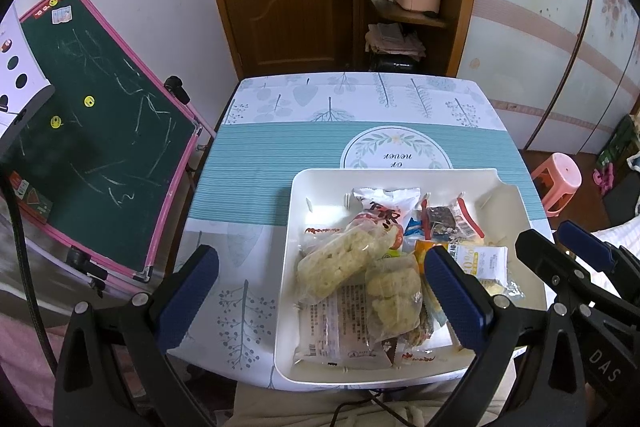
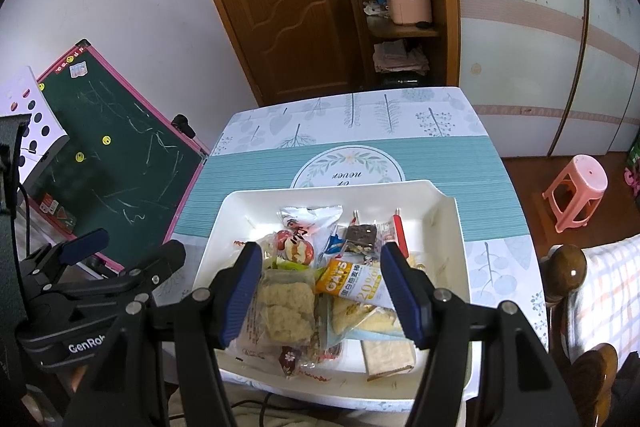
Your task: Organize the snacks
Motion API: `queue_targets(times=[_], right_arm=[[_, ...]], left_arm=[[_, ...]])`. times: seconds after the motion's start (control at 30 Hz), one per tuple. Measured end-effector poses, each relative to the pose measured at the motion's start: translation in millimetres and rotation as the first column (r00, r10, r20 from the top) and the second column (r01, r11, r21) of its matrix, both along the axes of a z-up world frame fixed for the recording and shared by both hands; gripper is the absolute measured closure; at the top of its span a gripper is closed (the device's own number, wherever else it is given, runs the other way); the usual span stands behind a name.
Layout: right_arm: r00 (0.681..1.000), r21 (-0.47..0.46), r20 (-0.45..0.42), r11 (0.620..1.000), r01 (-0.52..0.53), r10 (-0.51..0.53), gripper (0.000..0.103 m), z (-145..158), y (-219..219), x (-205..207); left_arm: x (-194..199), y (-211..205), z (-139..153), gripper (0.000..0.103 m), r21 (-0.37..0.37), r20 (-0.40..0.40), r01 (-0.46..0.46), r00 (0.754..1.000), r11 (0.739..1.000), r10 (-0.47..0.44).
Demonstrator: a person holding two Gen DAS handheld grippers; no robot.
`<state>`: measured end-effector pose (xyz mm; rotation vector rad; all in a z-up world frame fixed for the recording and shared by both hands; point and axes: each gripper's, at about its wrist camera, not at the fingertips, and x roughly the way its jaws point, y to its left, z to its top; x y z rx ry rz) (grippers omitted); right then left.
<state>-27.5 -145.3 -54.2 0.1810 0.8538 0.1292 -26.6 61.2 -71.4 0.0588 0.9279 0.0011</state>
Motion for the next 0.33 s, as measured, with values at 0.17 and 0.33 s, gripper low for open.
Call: queue_targets(times=[0.17,0.33], right_arm=[[1.000,0.001,0.000,1.000,0.000,0.000,0.041,-1.2,0.4,-0.8],[1.000,0.004,-0.001,1.000,0.001,-0.001,0.041,-1.9,1.7,-2.0]], left_arm=[[-1.3,0.3,-0.5,0.001,0.002,0.000,0.002,1.000,1.000,-0.002],[-4.4,4.1,-0.5,0.001,0.003,-0.007,0.006,1.000,1.000,-0.006]])
